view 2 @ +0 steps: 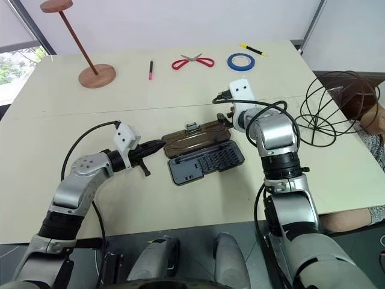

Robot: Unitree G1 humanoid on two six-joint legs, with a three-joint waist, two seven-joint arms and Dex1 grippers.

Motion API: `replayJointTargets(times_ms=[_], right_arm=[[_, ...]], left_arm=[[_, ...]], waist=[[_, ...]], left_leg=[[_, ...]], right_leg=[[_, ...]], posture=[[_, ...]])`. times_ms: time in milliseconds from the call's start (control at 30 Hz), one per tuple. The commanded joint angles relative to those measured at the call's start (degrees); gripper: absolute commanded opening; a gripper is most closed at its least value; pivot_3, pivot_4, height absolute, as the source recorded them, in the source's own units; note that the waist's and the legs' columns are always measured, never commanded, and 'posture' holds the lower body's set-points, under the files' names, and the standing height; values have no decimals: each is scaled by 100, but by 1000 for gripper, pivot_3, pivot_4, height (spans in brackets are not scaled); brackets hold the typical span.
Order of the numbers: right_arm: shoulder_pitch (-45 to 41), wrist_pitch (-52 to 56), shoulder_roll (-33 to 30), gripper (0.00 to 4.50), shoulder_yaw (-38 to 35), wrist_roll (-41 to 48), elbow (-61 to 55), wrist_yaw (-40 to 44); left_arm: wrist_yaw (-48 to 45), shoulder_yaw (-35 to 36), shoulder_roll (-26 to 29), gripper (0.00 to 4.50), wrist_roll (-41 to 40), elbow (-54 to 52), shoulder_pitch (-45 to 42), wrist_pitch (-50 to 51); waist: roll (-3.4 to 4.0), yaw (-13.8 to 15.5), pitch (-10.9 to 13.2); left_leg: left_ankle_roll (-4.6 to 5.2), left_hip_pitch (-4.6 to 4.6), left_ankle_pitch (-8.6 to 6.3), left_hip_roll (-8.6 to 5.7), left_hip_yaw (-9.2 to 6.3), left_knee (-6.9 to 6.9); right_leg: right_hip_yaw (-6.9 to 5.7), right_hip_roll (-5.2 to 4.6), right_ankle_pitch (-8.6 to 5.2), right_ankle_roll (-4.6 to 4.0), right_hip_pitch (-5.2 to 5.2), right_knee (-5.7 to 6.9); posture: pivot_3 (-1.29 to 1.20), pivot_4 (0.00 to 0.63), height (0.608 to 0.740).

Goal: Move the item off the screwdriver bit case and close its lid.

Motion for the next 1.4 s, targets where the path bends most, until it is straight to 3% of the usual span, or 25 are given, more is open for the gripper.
replayJointTargets(times_ms=[33, 400, 500, 700, 1033, 1400], right_arm=[[-147, -137, -3, 3938, 118, -32, 88, 82], [180, 33, -74, 3938, 491, -59, -25, 299], [311, 58, -73, 3054, 579, -102, -49, 301], [527, 25, -114, 10, 639, -155, -32, 323], [831, 766, 21, 10, 365, -146, -536, 19], [881, 2169, 870, 10, -482, -487, -1473, -1204]], left_arm=[[52, 116, 41, 0, -21, -284, 12, -3], [118, 121, 68, 0, -3, -335, 95, -2], [135, 109, 69, 0, 3, -352, 92, 6], [127, 103, 79, 0, 20, -308, 106, -38], [152, 80, 46, 0, 88, -241, 158, -138], [77, -39, -86, 0, 183, -123, 140, -242]], waist=[[0, -1, 0], [0, -2, 0], [0, 0, 0], [-1, 1, -1], [-3, 23, -2], [-2, 33, -3]], left_leg=[[0, 0, 0, 0, 0, 0], [-2, 0, 1, 0, -1, -1], [-2, 0, 1, 0, -1, 0], [-3, 1, 2, 0, -2, 0], [-4, 2, 2, 0, -3, 0], [-4, 2, 2, -1, -5, 0]], right_leg=[[0, 0, 0, 0, 0, 0], [0, 0, 0, 0, -1, 0], [0, 0, 0, 0, -1, 0], [0, 1, 0, 0, -1, 1], [0, 0, 0, 0, 2, 2], [0, -1, 0, 0, 3, 1]], posture=[[0, 150, 740], [0, 150, 740], [0, 150, 740], [0, 150, 740], [0, 150, 740], [0, 150, 740]])
